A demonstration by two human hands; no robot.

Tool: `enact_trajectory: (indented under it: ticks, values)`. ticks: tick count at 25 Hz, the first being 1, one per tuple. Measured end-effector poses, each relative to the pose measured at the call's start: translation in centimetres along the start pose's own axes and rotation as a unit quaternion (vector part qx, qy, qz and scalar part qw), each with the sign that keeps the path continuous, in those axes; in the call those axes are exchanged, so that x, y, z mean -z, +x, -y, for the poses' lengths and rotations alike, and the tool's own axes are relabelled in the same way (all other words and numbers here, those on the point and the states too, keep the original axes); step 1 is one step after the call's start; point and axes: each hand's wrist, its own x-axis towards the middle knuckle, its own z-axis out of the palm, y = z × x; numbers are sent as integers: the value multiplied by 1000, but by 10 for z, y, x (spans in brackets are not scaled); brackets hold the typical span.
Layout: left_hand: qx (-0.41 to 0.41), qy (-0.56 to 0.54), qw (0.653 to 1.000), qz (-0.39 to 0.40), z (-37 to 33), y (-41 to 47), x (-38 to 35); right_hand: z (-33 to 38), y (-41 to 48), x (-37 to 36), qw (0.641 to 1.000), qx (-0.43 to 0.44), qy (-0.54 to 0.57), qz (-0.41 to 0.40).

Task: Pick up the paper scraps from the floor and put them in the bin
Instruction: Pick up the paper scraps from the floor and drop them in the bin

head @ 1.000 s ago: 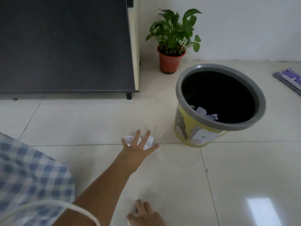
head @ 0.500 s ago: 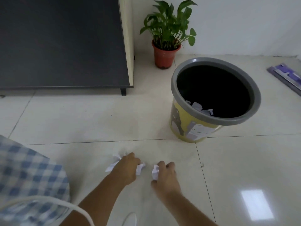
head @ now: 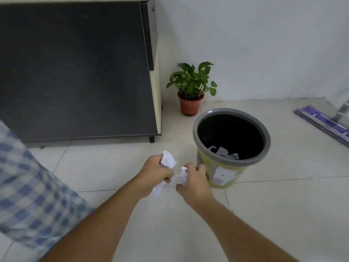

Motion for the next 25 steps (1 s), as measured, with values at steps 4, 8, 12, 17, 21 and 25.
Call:
enact_trajectory:
  ticks: [4,8,12,17,21,25]
  values:
    - [-76,-5,997,0,-96,-7,8,48,30,81,997,27,-15,-71]
    - [-145,-41,989,12,-182,-8,-7,75,42,167,989,75,32,-127]
    - [-172,-38,984,23,-221,-3,-30,74,37,218,986,62,44,-146]
    - [-172,-94,979,48,-232,12,-59,59,40,241,986,24,68,-150]
    - [-134,-162,975,64,-216,35,-85,37,52,241,988,2,60,-141]
    - [-96,-212,970,65,-186,61,-112,5,72,224,994,-40,36,-95]
